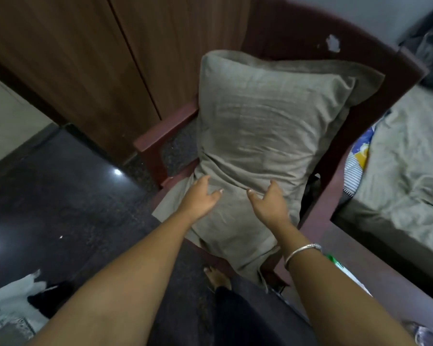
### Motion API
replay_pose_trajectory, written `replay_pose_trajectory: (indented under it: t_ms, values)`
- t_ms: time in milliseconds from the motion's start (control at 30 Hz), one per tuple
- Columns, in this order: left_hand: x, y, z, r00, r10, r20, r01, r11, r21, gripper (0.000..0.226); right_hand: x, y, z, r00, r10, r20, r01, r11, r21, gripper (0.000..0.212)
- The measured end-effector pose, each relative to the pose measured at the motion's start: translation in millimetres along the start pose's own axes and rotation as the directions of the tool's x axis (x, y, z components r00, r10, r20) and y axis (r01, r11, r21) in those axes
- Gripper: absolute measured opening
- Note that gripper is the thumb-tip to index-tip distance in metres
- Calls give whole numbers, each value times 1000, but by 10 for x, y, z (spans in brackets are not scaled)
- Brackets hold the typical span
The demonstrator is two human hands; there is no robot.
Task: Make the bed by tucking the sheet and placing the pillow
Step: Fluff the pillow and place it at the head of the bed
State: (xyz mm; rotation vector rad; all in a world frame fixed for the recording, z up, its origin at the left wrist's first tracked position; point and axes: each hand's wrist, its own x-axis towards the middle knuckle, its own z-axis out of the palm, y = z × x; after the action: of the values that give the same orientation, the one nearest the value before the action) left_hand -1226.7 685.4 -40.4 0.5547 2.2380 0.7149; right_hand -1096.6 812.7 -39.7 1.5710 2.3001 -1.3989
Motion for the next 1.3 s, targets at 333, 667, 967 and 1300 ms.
replay_pose_trajectory:
  t_ms: [333, 667, 967, 1300]
  values:
    - [974, -249, 309, 981, -192, 29, 190, 979, 77, 80, 592, 216, 366, 962, 215, -166, -218, 976, 2, 80]
    - [1243, -404, 501, 918, -383, 102, 388, 921, -28, 46, 839, 363, 575, 794, 550, -257, -443, 814, 376, 90]
    - [791, -341, 339, 897, -413, 155, 440, 818, -369, 18, 569, 115, 509, 879, 414, -235, -362, 902, 235, 14]
    - [-726, -708, -425, 880, -474, -29, 255, 523, -814, 29, -917, -622, 925, 945, 142, -293, -5, 907, 422, 38]
